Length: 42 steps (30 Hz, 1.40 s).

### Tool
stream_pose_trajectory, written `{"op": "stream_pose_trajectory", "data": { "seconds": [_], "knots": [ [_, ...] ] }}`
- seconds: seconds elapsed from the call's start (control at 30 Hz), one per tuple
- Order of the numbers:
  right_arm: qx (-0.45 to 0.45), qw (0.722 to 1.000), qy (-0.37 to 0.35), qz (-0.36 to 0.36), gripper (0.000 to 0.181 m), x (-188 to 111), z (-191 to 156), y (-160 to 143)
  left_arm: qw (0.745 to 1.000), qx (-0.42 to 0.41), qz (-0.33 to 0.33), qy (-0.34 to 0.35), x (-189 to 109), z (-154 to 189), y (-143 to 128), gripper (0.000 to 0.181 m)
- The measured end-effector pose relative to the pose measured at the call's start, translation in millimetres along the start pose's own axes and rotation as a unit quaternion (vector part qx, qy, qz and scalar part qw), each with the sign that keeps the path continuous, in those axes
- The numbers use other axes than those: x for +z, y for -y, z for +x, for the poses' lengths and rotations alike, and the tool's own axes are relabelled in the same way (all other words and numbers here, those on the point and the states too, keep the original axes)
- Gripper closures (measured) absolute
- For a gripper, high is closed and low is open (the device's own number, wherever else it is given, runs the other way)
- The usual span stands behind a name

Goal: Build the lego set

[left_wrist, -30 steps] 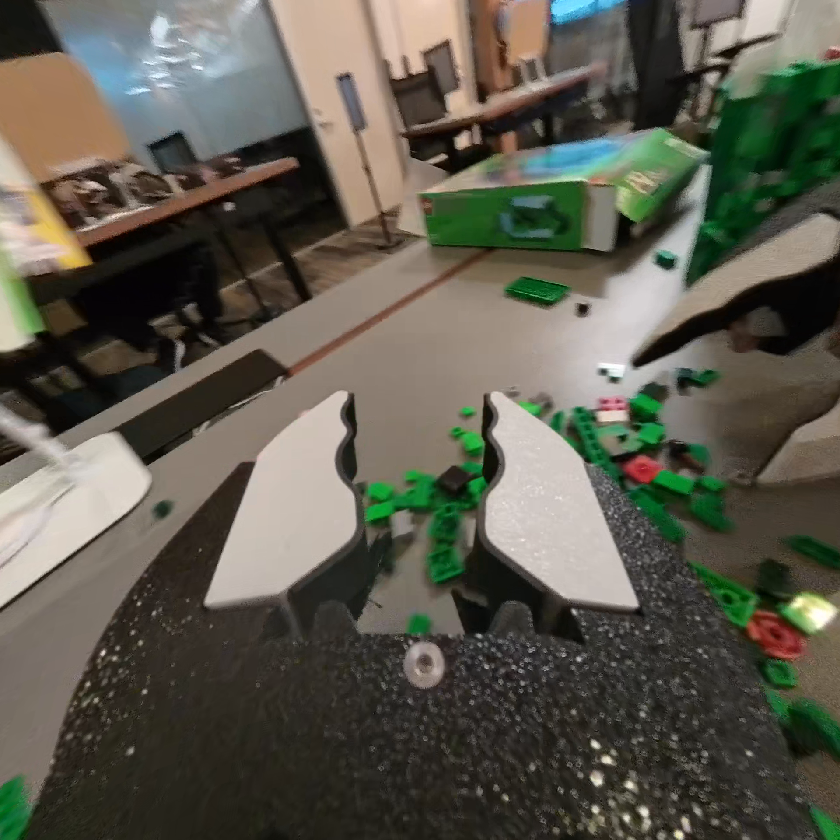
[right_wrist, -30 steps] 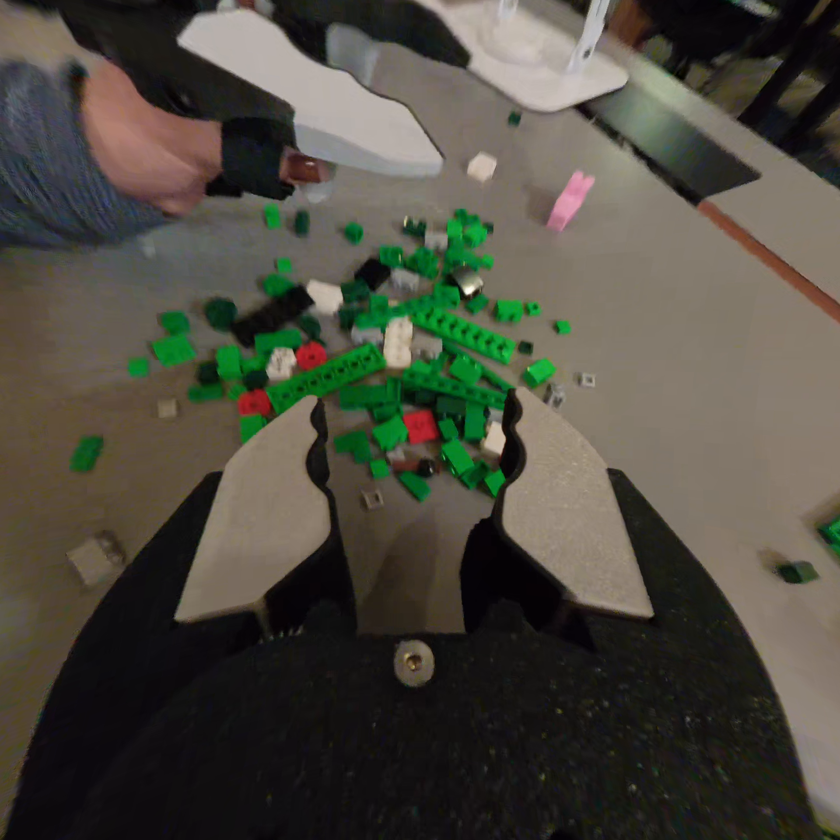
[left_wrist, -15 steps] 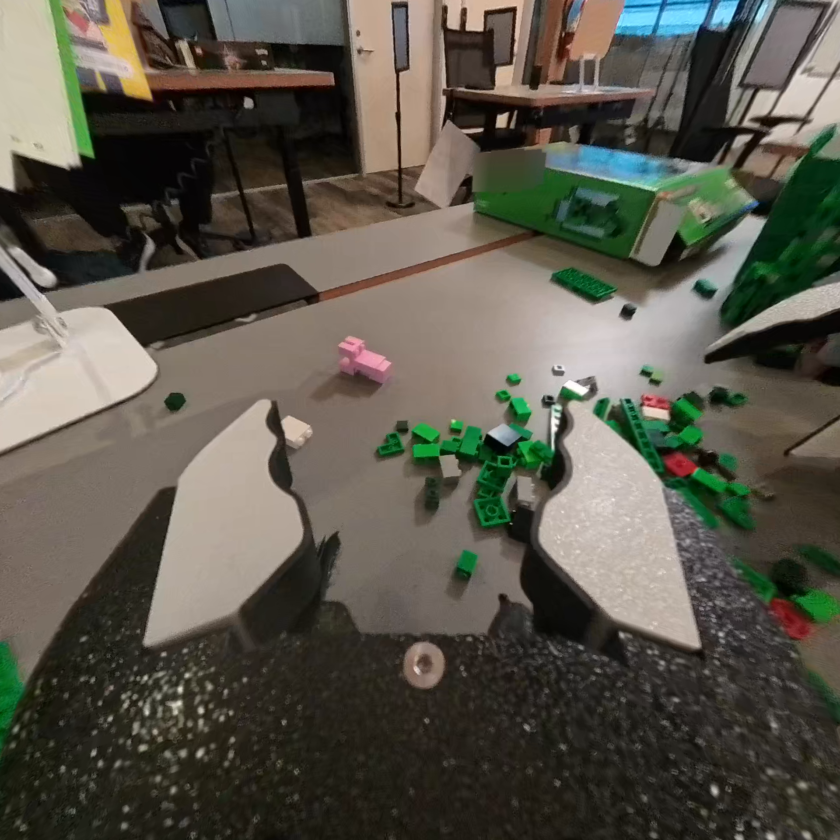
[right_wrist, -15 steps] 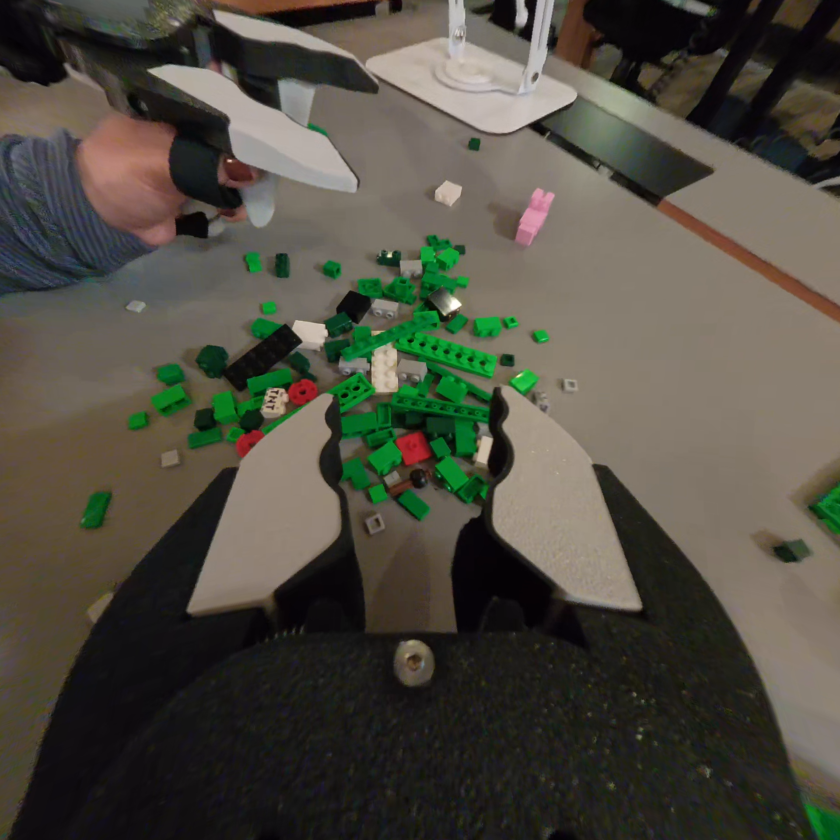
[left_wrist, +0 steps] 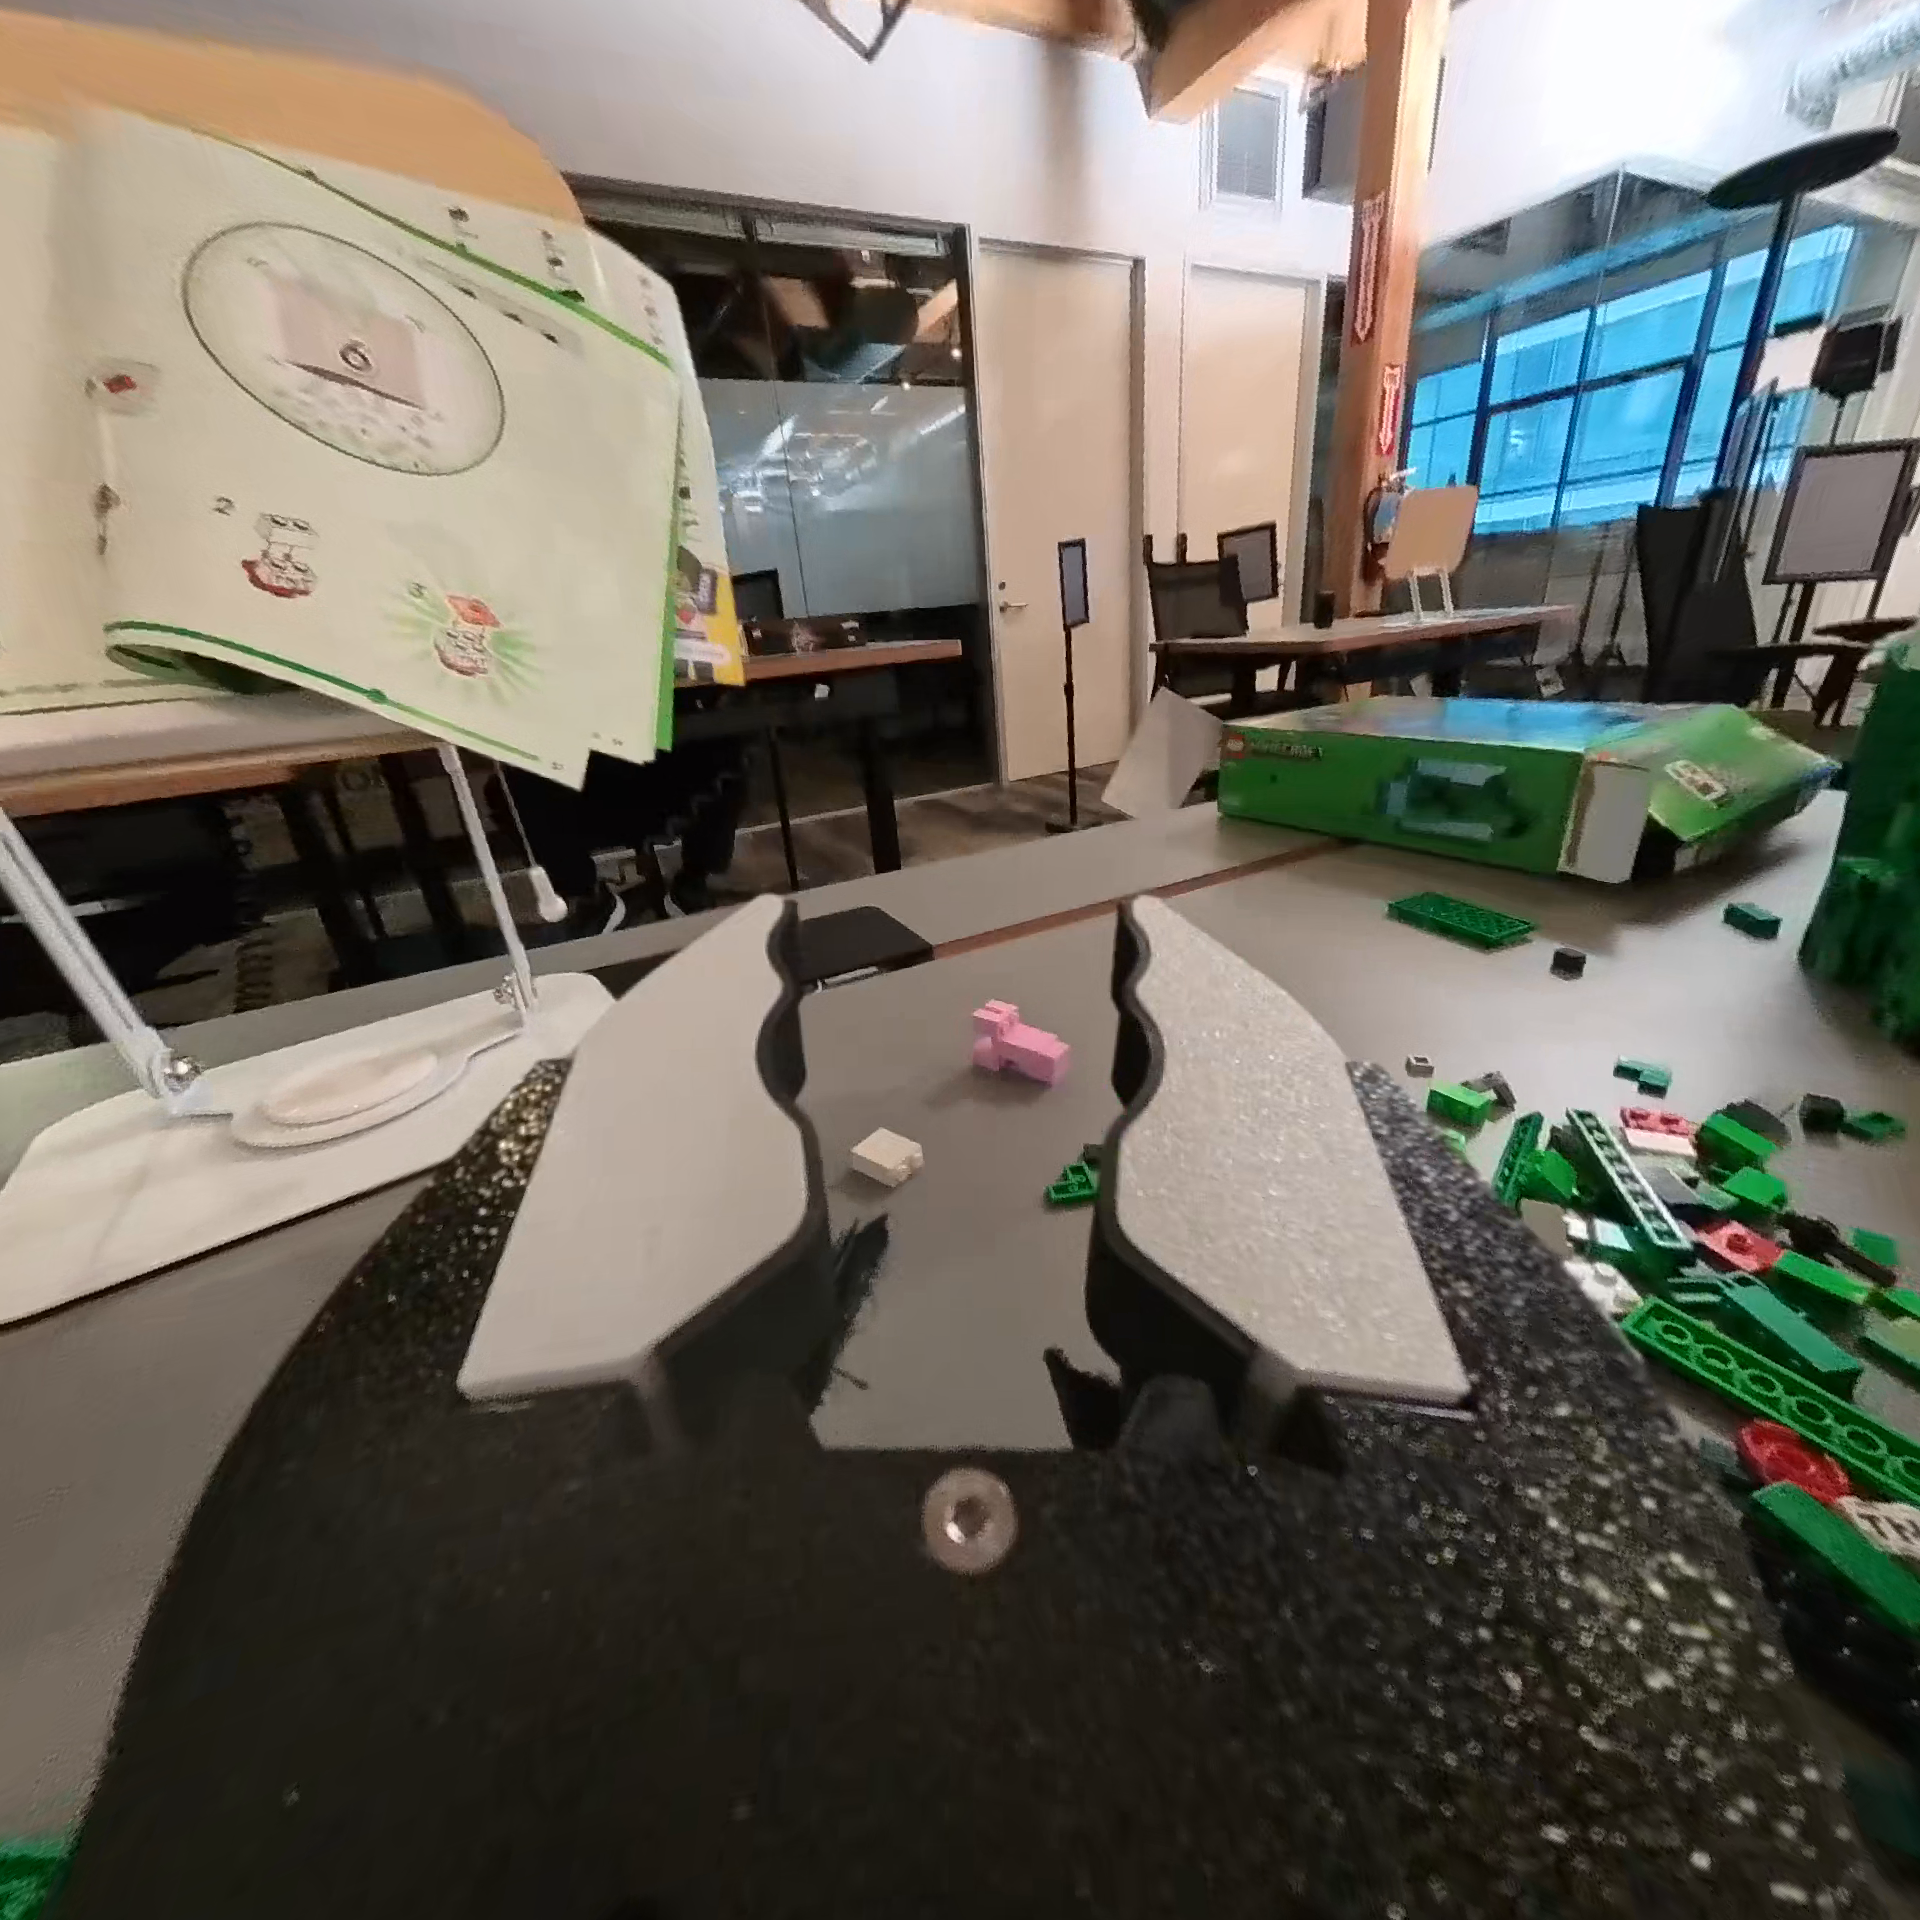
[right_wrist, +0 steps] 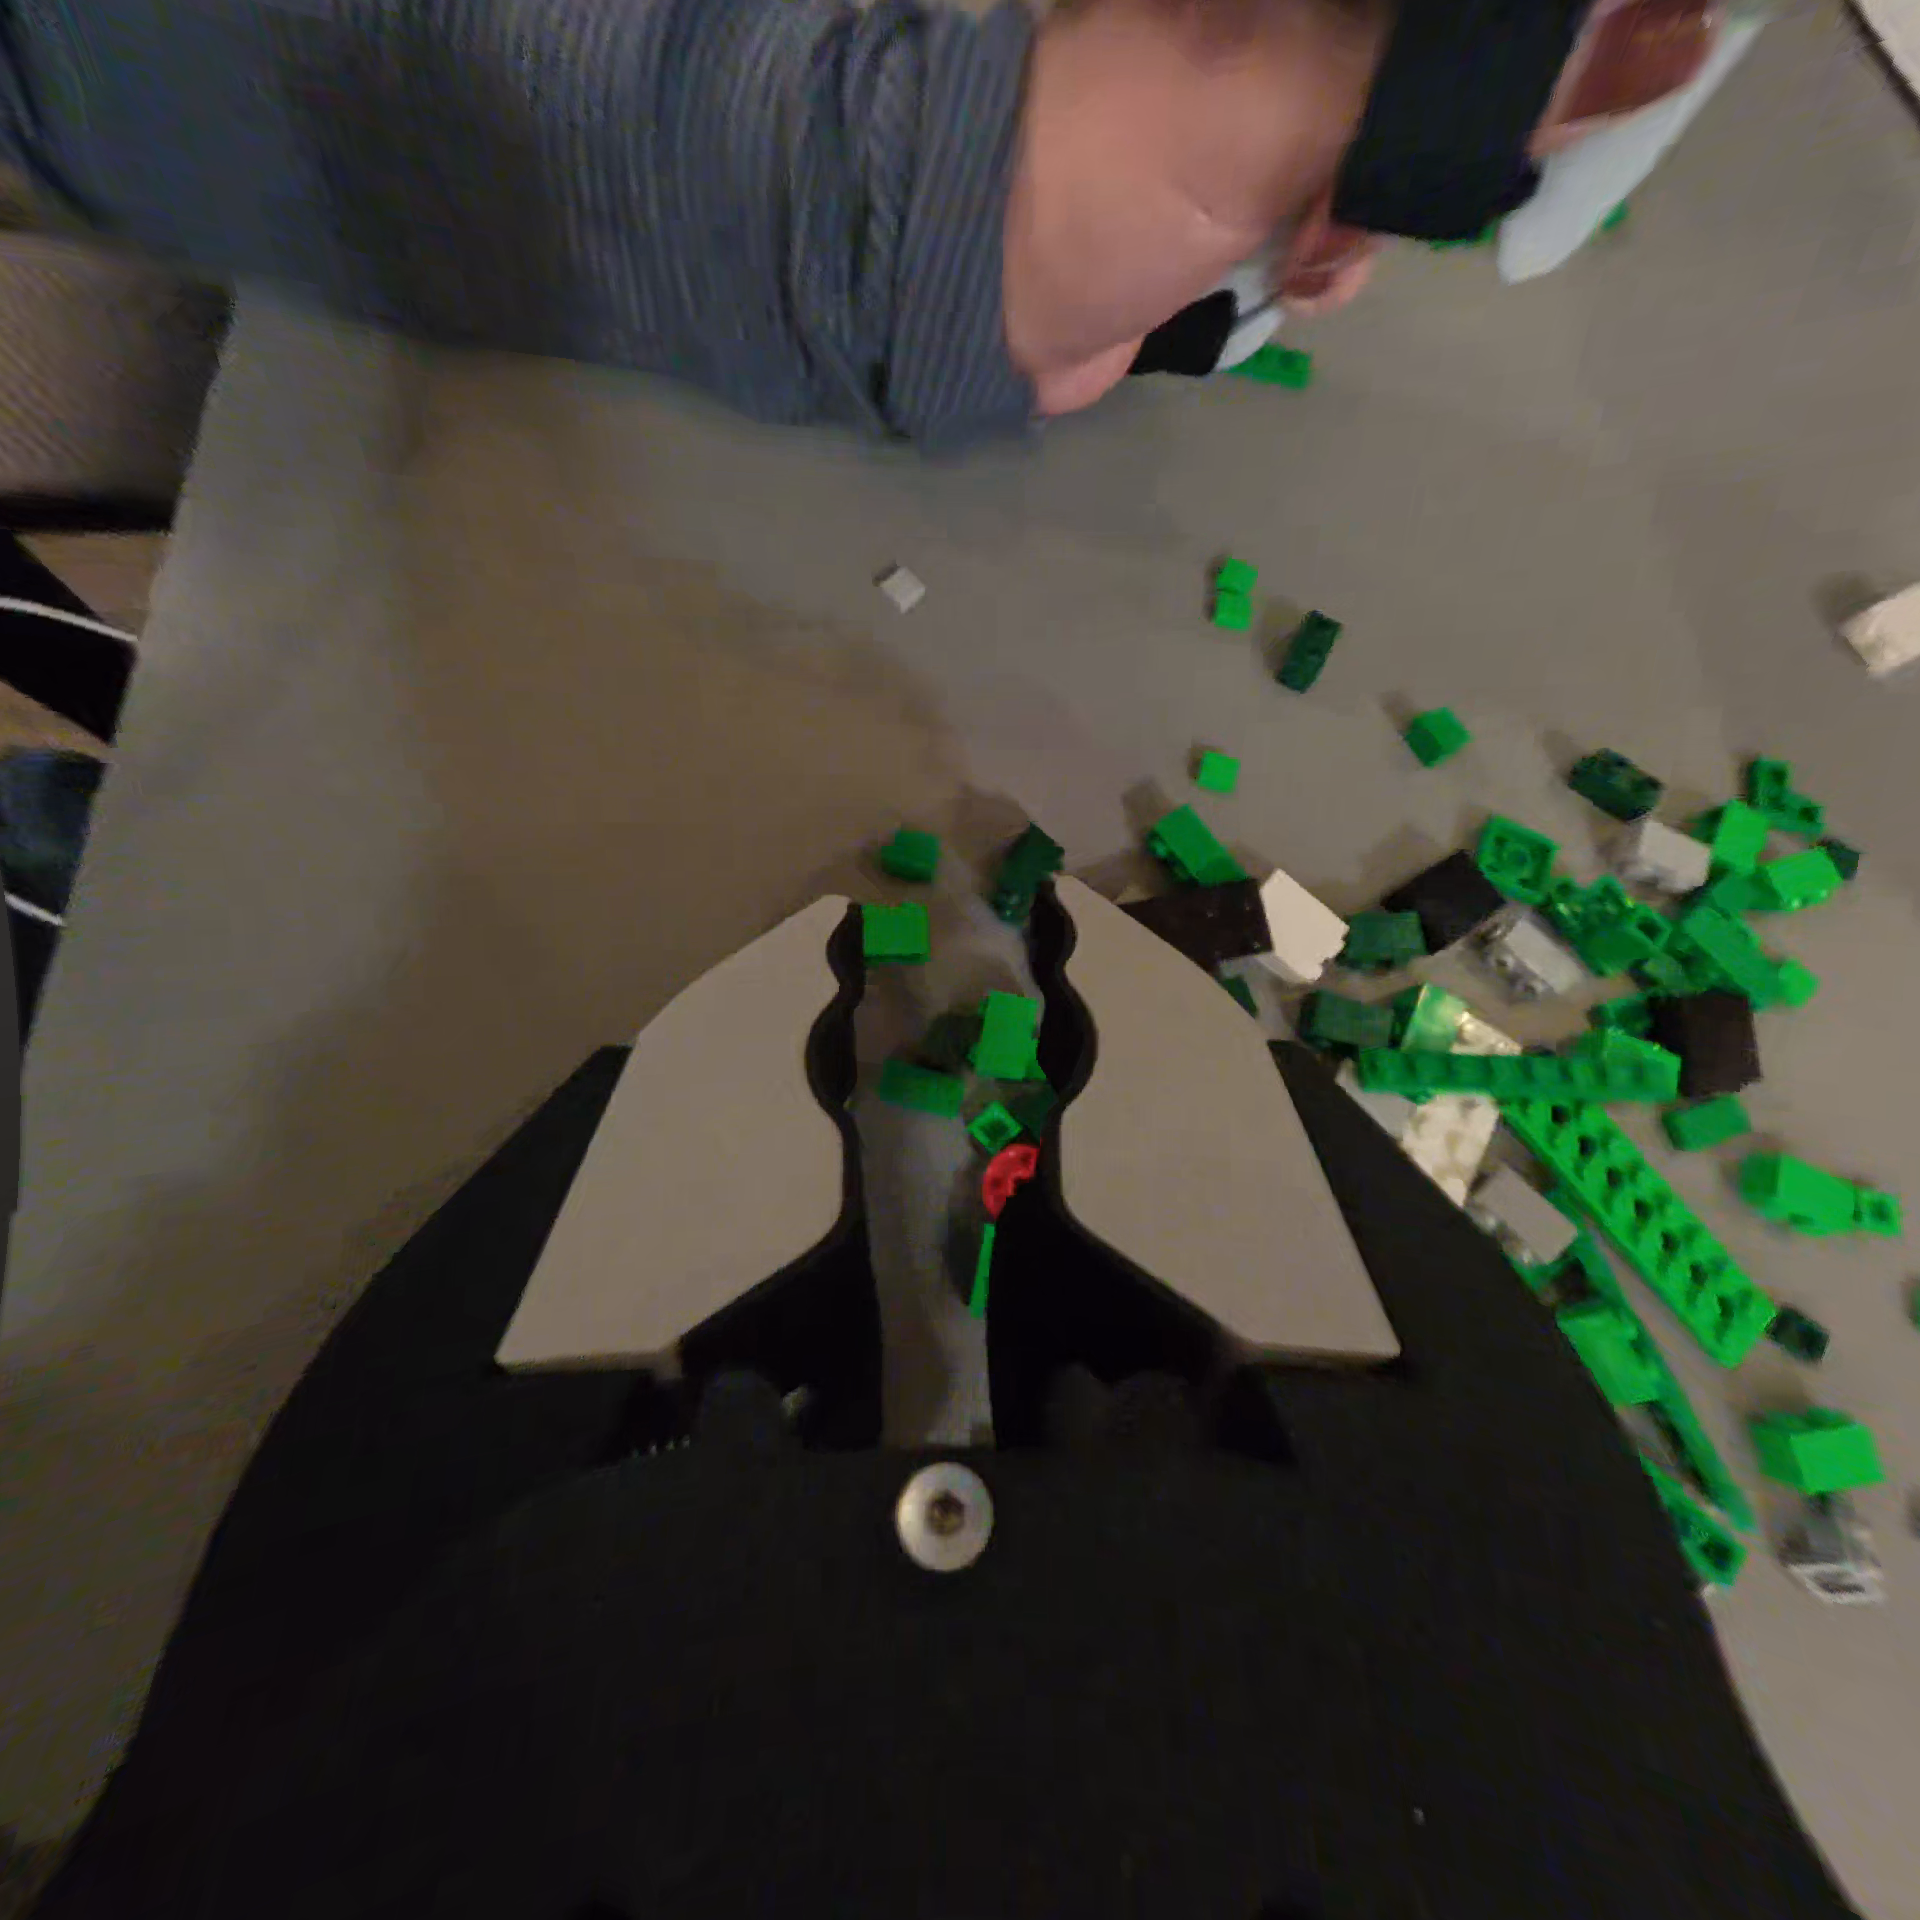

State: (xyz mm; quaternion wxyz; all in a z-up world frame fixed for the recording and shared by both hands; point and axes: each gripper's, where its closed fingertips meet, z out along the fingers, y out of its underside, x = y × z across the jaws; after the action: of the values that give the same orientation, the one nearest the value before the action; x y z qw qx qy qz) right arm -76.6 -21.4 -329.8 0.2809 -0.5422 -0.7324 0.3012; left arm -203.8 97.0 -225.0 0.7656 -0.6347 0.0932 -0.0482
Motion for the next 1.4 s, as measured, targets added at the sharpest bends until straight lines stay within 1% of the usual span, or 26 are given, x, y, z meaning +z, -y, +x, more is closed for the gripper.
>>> {"op": "stream_pose_trajectory", "data": {
  "seconds": [0.07, 0.13, 0.2, 0.23, 0.3, 0.37, 0.43, 0.47, 0.53, 0.6, 0.7, 0.77, 0.83, 0.9, 0.93, 0.97, 1.0, 1.07, 1.13, 1.2, 1.23, 1.33, 1.4],
  "knots": [
    [0.002, 1.0, -0.016, -0.008, 0.152, 7.0, 4.2, 1.4, 1.0, 0.004, -0.017, -0.013, 3.6, 6.1, -7.2, 0.124],
    [0.035, 0.997, -0.056, -0.028, 0.158, 16.1, 20.7, -3.0, 0.999, 0.017, -0.022, -0.024, 5.4, 13.0, -8.9, 0.124],
    [0.05, 0.993, -0.093, -0.047, 0.155, 21.6, 34.9, -8.6, 0.999, 0.029, -0.016, -0.027, 4.5, 15.8, -6.1, 0.125],
    [0.047, 0.991, -0.115, -0.044, 0.153, 19.1, 41.4, -7.8, 0.999, 0.033, -0.014, -0.026, 4.0, 15.4, -4.6, 0.126],
    [0.043, 0.983, -0.175, -0.021, 0.148, -1.1, 58.7, -4.3, 0.999, 0.028, -0.011, -0.019, 3.2, 10.6, -1.9, 0.126],
    [0.055, 0.973, -0.224, 0.02, 0.142, -33.2, 75.2, -5.0, 1.0, 0.014, -0.017, -0.013, 2.0, 2.4, -1.1, 0.123],
    [0.072, 0.962, -0.258, 0.057, 0.133, -65.8, 89.9, -15.8, 0.999, 0.0, -0.043, -0.022, 1.7, -5.1, -6.2, 0.118],
    [0.086, 0.957, -0.268, 0.071, 0.128, -79.2, 95.8, -24.0, 0.998, -0.013, -0.06, -0.028, 2.1, -9.2, -10.4, 0.112],
    [0.124, 0.945, -0.288, 0.094, 0.122, -99.7, 106.7, -40.8, 0.994, -0.048, -0.088, -0.05, 1.7, -13.3, -19.6, 0.109],
    [0.157, 0.932, -0.304, 0.117, 0.124, -112.0, 113.8, -51.3, 0.988, -0.091, -0.108, -0.063, 1.1, -15.5, -29.4, 0.109],
    [0.19, 0.901, -0.351, 0.168, 0.133, -126.4, 124.4, -55.9, 0.985, -0.127, -0.101, -0.057, 0.6, -19.5, -32.2, 0.118],
    [0.216, 0.87, -0.391, 0.209, 0.141, -137.9, 132.6, -57.4, 0.987, -0.118, -0.094, -0.05, -0.1, -21.0, -29.7, 0.126],
    [0.245, 0.838, -0.427, 0.237, 0.146, -149.0, 139.4, -63.2, 0.991, -0.094, -0.081, -0.046, -1.6, -20.6, -25.1, 0.136],
    [0.262, 0.818, -0.45, 0.243, 0.154, -155.3, 143.7, -72.1, 0.994, -0.071, -0.073, -0.04, -2.8, -20.0, -21.0, 0.145],
    [0.265, 0.814, -0.46, 0.235, 0.163, -156.4, 145.4, -77.4, 0.995, -0.063, -0.069, -0.04, -3.3, -19.0, -18.9, 0.151],
    [0.264, 0.813, -0.47, 0.221, 0.175, -156.8, 146.7, -82.6, 0.996, -0.055, -0.064, -0.043, -3.9, -17.0, -16.8, 0.158],
    [0.262, 0.813, -0.475, 0.211, 0.18, -156.8, 147.7, -85.3, 0.996, -0.048, -0.06, -0.048, -4.5, -14.8, -15.2, 0.166],
    [0.256, 0.817, -0.474, 0.204, 0.18, -154.5, 147.2, -84.6, 0.996, -0.033, -0.058, -0.055, -5.1, -10.9, -13.9, 0.181],
    [0.243, 0.831, -0.464, 0.184, 0.18, -146.7, 144.9, -82.9, 0.996, -0.02, -0.061, -0.056, -4.8, -9.5, -15.0, 0.181],
    [0.235, 0.854, -0.437, 0.158, 0.173, -132.1, 141.7, -79.5, 0.996, -0.016, -0.063, -0.058, -4.2, -8.2, -16.3, 0.181],
    [0.233, 0.858, -0.435, 0.144, 0.171, -128.5, 142.7, -78.8, 0.996, -0.019, -0.063, -0.061, -4.3, -6.8, -16.5, 0.181],
    [0.212, 0.843, -0.479, 0.121, 0.167, -137.8, 150.3, -78.0, 0.995, -0.029, -0.06, -0.074, -4.3, -1.6, -16.1, 0.181],
    [0.223, 0.83, -0.502, 0.099, 0.165, -144.5, 151.6, -88.3, 0.994, -0.032, -0.06, -0.085, -4.2, 3.1, -16.3, 0.181]
  ]
}}
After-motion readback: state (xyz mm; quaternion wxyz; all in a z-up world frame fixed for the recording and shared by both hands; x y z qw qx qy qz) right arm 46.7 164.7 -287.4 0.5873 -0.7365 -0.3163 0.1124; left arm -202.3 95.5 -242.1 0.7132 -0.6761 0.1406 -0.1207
